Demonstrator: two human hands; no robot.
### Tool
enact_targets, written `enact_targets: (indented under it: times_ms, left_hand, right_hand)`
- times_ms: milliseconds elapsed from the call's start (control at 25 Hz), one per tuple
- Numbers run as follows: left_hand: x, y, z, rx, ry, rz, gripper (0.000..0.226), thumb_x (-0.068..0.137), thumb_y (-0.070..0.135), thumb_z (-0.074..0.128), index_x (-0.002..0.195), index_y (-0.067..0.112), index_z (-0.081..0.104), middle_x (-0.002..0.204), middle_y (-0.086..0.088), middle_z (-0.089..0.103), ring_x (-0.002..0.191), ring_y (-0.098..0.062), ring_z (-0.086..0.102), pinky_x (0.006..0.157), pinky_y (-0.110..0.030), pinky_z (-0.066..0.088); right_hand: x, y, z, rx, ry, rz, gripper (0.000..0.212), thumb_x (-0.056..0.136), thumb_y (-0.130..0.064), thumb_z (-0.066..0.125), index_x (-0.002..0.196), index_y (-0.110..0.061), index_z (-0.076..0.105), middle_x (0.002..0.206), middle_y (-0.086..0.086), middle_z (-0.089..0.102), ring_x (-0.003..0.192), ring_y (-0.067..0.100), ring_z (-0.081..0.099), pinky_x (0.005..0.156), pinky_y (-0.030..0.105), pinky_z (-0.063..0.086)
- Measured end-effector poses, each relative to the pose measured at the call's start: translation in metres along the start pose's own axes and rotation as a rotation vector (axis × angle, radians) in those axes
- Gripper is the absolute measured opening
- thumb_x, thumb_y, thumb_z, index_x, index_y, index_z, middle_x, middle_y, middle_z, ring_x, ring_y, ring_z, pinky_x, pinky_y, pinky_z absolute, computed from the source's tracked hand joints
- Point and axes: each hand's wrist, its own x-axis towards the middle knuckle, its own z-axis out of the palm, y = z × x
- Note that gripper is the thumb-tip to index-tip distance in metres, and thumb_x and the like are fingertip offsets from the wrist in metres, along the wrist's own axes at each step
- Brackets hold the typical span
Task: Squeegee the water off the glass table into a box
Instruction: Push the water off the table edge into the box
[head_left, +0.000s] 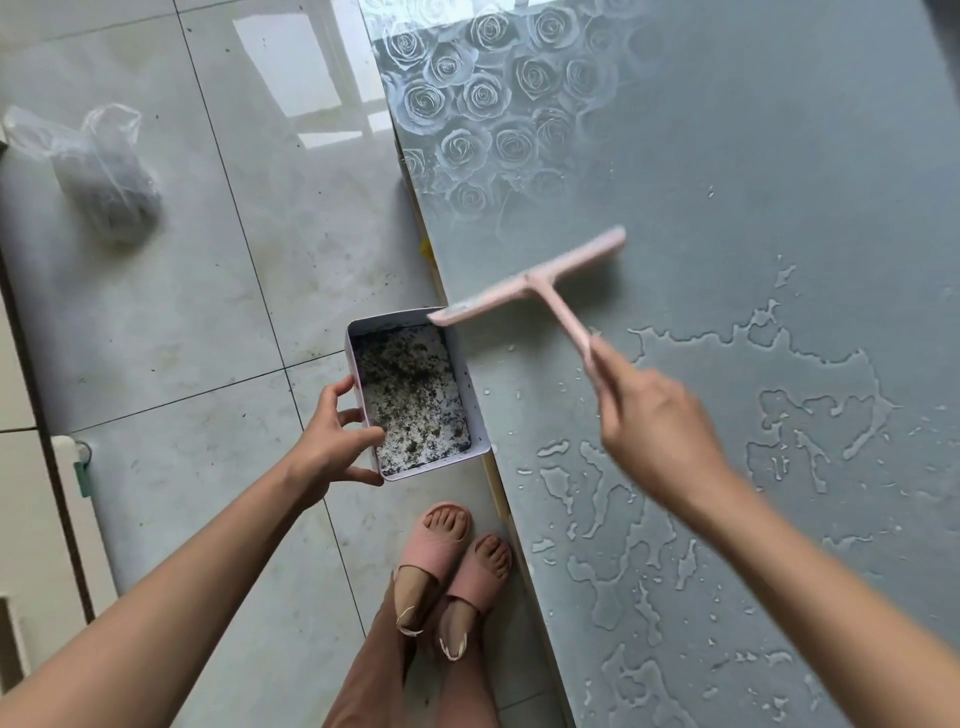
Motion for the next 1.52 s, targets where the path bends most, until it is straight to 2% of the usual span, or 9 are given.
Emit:
enact_targets:
  times_ms: [80,200,320,440,680,960,1200,1400,1520]
  left_hand:
    - [0.000,-0.001,0.000,-0.009,-0.002,-0.006,0.081,0.084,-0.008,0.060,0.143,0.033,0.023,0.127,-0.016,0.049,0.097,-0.022,0.060,0.059,-0.050,0.059]
    - [0.000,0.000,0.000,-0.005,-0.002,-0.013,0.081,0.084,-0.009,0.059,0.143,0.034,0.024,0.129,-0.016,0.049,0.095,-0.022,0.061,0.059,-0.050,0.059]
    - [-0.001,0.000,0.001,-0.011,0.007,-0.009,0.082,0.083,-0.009,0.059,0.143,0.034,0.024,0.129,-0.016,0.049,0.095,-0.020,0.061,0.056,-0.047,0.059]
    - [-0.001,-0.002,0.004,-0.012,0.000,-0.015,0.082,0.083,-0.008,0.060,0.143,0.035,0.024,0.130,-0.017,0.049,0.098,-0.023,0.060,0.057,-0.048,0.059]
    - [-0.002,-0.004,0.001,0.004,-0.006,-0.024,0.083,0.083,-0.008,0.060,0.143,0.035,0.022,0.131,-0.017,0.048,0.099,-0.025,0.060,0.057,-0.046,0.059]
    - [-0.003,-0.007,0.005,0.001,0.013,-0.011,0.084,0.083,-0.008,0.060,0.144,0.035,0.022,0.133,-0.017,0.046,0.099,-0.024,0.059,0.057,-0.047,0.059]
    - [-0.004,-0.005,0.005,0.015,0.008,-0.014,0.084,0.083,-0.008,0.059,0.144,0.035,0.021,0.129,-0.014,0.047,0.093,-0.019,0.059,0.055,-0.046,0.059]
    - [-0.005,-0.006,0.003,0.046,-0.009,-0.033,0.084,0.083,-0.008,0.059,0.145,0.034,0.020,0.130,-0.015,0.046,0.098,-0.024,0.059,0.055,-0.048,0.059]
    - [-0.003,-0.010,0.004,0.041,-0.012,-0.035,0.084,0.084,-0.008,0.059,0.145,0.034,0.021,0.130,-0.017,0.047,0.096,-0.022,0.059,0.053,-0.046,0.059]
  right_hand:
    - [-0.043,-0.009,0.021,-0.001,-0.038,0.024,0.048,0.101,-0.033,0.032,0.148,-0.033,0.026,0.086,0.011,0.054,0.084,0.036,0.057,0.067,0.040,0.042]
    - [-0.081,-0.024,0.019,0.115,-0.068,-0.003,0.045,0.099,-0.035,0.036,0.144,-0.037,0.034,0.086,0.008,0.059,0.083,0.034,0.058,0.066,0.040,0.042]
    - [-0.044,-0.026,0.002,0.175,0.047,0.015,0.041,0.099,-0.033,0.039,0.140,-0.035,0.042,0.086,0.014,0.063,0.081,0.038,0.058,0.062,0.040,0.040]
    - [-0.006,-0.025,0.002,0.116,0.018,0.041,0.042,0.101,-0.026,0.035,0.141,-0.036,0.037,0.085,0.017,0.056,0.086,0.039,0.055,0.064,0.037,0.031]
    - [-0.083,-0.013,-0.003,-0.039,-0.181,0.044,0.046,0.099,-0.031,0.033,0.143,-0.043,0.025,0.077,0.003,0.043,0.087,0.034,0.057,0.073,0.041,0.043]
    - [0.000,-0.036,-0.008,0.014,-0.027,-0.002,0.050,0.097,-0.017,0.037,0.142,-0.038,0.031,0.086,0.017,0.057,0.084,0.040,0.054,0.065,0.039,0.035]
    - [-0.095,0.004,-0.004,0.039,-0.194,-0.052,0.045,0.096,-0.034,0.042,0.138,-0.049,0.036,0.082,0.003,0.058,0.084,0.029,0.059,0.073,0.039,0.046]
    - [-0.046,0.081,-0.057,-0.034,-0.141,-0.146,0.037,0.087,-0.038,0.058,0.119,-0.057,0.055,0.070,-0.010,0.066,0.059,0.009,0.059,0.062,0.034,0.049]
    - [-0.025,0.103,-0.062,-0.046,-0.197,-0.192,0.039,0.088,-0.032,0.062,0.118,-0.056,0.054,0.069,-0.009,0.067,0.058,0.018,0.059,0.058,0.035,0.049]
